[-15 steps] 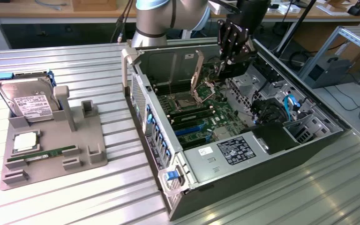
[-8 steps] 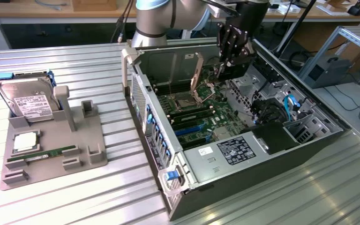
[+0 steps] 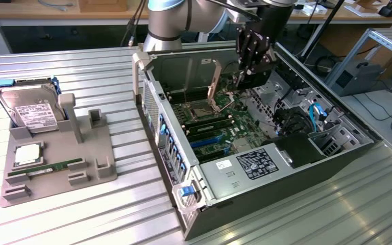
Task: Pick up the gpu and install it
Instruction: 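Insert the gpu into the slot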
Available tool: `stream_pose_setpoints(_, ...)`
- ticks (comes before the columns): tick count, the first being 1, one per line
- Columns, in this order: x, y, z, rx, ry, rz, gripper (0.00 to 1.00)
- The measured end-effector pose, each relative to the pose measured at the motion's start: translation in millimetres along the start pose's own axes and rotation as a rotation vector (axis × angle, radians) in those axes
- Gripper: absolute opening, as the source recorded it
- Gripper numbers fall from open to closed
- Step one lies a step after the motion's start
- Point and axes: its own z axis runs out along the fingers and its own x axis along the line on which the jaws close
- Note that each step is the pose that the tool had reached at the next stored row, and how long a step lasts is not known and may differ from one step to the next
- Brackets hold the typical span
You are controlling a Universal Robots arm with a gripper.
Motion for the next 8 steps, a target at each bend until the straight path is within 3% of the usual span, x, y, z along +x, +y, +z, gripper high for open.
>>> stream_pose_setpoints(8,2.2,0.2,4.8,-0.0001,-0.0001,-0.004,0.27)
